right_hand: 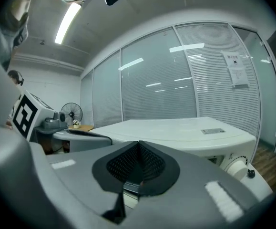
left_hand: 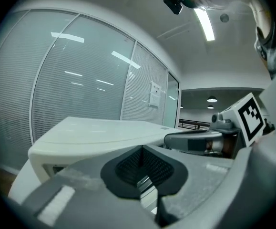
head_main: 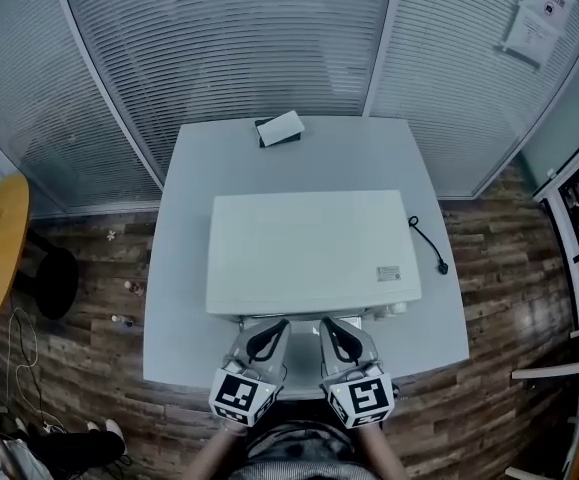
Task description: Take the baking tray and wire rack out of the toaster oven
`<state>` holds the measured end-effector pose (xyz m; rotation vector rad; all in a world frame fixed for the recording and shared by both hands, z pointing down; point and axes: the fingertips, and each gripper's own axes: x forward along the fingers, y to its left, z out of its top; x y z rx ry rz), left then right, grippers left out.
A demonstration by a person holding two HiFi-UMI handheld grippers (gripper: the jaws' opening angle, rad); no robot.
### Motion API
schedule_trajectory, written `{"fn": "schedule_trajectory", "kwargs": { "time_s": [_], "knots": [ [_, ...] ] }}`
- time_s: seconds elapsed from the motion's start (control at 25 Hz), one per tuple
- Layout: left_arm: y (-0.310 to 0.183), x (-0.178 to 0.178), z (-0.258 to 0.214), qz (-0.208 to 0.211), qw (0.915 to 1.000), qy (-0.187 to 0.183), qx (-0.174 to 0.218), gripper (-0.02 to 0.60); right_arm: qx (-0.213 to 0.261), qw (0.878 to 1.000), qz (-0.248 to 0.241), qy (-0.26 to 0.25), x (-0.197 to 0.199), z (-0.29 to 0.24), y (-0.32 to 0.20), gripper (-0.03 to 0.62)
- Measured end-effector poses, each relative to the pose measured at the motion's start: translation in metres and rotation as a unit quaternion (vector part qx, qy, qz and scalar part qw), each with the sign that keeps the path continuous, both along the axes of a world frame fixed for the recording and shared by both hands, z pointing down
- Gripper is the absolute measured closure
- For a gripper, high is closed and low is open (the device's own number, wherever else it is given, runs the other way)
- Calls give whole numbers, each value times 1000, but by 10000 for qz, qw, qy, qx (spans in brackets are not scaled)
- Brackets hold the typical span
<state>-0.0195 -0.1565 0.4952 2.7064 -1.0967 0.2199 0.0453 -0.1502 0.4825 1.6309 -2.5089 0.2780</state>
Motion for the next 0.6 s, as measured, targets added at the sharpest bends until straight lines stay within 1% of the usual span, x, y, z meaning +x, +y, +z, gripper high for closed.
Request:
{"fn": "schedule_trajectory", "kwargs": {
  "time_s": [0.24, 0.44, 0.6],
  "knots": [
    [-3, -13, 41, 51, 9992, -123, -376, 578, -516, 9985, 183, 90, -2, 39, -3, 591],
    [-4, -21, 80, 80, 9952, 6, -974, 577, -975, 9944, 370, 184, 2, 76, -4, 591],
    [1, -24, 104, 124, 9924, -154, -1211, 578, -1252, 9906, 546, 109, 10, 97, 0, 591]
  ]
}}
